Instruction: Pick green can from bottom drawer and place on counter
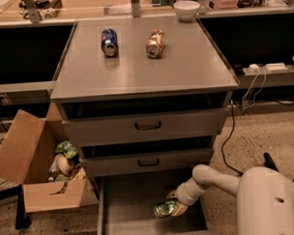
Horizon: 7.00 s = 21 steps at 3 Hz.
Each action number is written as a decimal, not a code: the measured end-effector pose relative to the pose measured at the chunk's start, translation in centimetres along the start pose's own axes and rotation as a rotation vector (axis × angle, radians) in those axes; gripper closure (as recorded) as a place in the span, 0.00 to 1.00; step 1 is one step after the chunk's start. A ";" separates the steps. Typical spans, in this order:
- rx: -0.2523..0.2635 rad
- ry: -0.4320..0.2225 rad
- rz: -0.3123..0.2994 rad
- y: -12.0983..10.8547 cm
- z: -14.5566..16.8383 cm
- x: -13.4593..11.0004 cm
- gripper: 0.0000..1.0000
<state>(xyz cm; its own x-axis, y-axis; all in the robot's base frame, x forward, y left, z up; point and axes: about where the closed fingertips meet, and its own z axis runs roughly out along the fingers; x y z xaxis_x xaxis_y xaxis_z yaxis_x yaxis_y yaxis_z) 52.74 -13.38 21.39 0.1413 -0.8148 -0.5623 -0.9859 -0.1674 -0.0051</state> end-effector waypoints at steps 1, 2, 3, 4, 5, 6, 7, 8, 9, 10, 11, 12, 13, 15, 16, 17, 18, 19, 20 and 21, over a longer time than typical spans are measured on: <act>-0.006 -0.022 -0.009 0.2 0.0 -0.4 1.00; -0.040 -0.083 -0.064 1.2 -1.3 -4.3 1.00; -0.074 -0.123 -0.164 2.4 -4.1 -11.5 1.00; -0.088 -0.124 -0.240 3.8 -6.0 -16.4 1.00; -0.054 -0.133 -0.299 5.0 -8.8 -19.7 1.00; -0.052 -0.133 -0.308 5.2 -9.2 -20.1 1.00; -0.044 -0.158 -0.294 4.9 -10.0 -20.9 1.00; 0.019 -0.246 -0.367 4.4 -16.9 -25.9 1.00; 0.101 -0.293 -0.481 4.1 -24.7 -31.6 1.00; 0.141 -0.263 -0.570 4.7 -28.7 -34.9 1.00; 0.145 -0.257 -0.578 4.7 -29.0 -35.3 1.00; 0.183 -0.257 -0.579 3.9 -31.7 -36.8 1.00; 0.271 -0.258 -0.593 2.8 -38.3 -39.7 1.00; 0.367 -0.267 -0.631 0.1 -46.5 -41.9 1.00; 0.370 -0.268 -0.628 0.1 -46.6 -41.9 1.00; 0.469 -0.250 -0.497 -3.5 -51.3 -40.4 1.00; 0.544 -0.219 -0.384 -7.2 -55.7 -39.0 1.00; 0.589 -0.203 -0.277 -10.5 -58.8 -37.0 1.00; 0.622 -0.202 -0.172 -13.3 -60.3 -34.2 1.00; 0.631 -0.199 -0.079 -15.3 -60.7 -31.4 1.00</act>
Offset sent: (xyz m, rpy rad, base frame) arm -0.0348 0.0564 0.0895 0.1595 0.0153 0.1726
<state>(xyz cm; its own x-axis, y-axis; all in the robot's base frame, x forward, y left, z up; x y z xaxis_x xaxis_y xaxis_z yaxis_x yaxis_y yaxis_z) 68.88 -18.87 89.30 0.2557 -0.6856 -0.6816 -0.8453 0.1836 -0.5018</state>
